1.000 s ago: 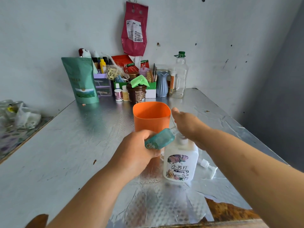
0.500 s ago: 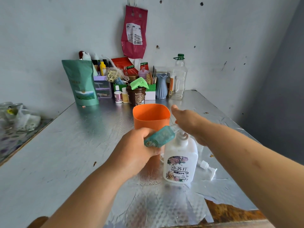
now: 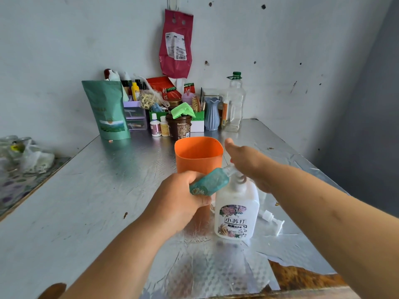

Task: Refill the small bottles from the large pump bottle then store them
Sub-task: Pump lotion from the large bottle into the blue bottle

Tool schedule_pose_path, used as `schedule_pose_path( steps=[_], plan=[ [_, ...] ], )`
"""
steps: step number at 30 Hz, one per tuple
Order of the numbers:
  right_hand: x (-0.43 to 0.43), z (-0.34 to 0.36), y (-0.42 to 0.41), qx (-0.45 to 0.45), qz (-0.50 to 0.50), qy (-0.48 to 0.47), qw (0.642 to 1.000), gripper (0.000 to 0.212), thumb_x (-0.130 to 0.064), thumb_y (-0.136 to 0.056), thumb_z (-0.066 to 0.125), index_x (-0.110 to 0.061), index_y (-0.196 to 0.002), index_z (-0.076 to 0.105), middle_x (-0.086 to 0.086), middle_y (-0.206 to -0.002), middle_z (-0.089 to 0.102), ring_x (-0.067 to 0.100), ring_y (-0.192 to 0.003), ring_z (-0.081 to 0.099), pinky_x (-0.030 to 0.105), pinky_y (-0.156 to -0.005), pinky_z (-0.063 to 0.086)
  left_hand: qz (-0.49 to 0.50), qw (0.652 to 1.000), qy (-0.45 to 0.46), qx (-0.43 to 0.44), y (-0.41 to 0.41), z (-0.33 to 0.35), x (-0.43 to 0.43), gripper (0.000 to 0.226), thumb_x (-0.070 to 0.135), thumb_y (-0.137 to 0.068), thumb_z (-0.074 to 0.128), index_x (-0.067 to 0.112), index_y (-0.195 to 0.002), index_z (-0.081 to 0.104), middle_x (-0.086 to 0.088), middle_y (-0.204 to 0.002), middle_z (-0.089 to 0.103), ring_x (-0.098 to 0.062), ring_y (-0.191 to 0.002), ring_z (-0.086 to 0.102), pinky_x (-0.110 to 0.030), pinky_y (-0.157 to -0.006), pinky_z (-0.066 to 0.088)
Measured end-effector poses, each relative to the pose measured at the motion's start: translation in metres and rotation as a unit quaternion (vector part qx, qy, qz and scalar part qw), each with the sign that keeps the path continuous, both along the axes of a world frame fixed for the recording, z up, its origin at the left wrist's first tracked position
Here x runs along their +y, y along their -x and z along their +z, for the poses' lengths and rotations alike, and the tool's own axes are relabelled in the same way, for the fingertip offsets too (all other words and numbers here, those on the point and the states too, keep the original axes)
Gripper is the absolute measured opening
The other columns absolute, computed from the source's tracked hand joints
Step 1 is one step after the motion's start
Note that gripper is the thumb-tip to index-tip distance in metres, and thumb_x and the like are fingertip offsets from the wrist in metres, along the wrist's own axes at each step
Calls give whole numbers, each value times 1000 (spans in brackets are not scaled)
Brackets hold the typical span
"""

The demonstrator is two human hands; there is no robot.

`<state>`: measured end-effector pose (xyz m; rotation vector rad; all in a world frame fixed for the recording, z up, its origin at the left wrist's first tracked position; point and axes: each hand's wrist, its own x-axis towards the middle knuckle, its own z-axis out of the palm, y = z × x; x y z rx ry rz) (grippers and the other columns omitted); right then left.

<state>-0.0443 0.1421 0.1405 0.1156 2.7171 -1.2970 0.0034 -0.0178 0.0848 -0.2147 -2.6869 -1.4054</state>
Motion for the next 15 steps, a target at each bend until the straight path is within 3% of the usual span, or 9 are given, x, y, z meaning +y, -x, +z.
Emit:
schedule_pose_path(
  steps=[4,9,15],
  plan=[
    [2,6,0,-1,-1,17,1000,71,-57,-98,18,-7,-146,30,11,-152,31,28,-141,27,43,-115,19,-4,1000,10,11,-1,9,0,35,18,-74,83,46,-85,63,16,-92,72,-6,-87,67,-40,-87,53],
    [0,3,1,7,-6,2,1000,69,-55,-99,17,-7,-146,31,13,-151,34,30,-139,31,44,-113,22,-7,1000,11,11,-3,11,0,33,18,-75,82,46,-81,64,18,-88,73,-5,-86,67,-41,-86,53],
    [0,-1,3,20,-4,-21,1000,68,-52,-100,15,-3,-141,36,15,-146,40,30,-132,39,42,-108,28,-14,1000,11,6,-2,8,-1,31,19,-76,81,44,-90,67,18,-90,73,-1,-86,66,-37,-85,54]
  ],
)
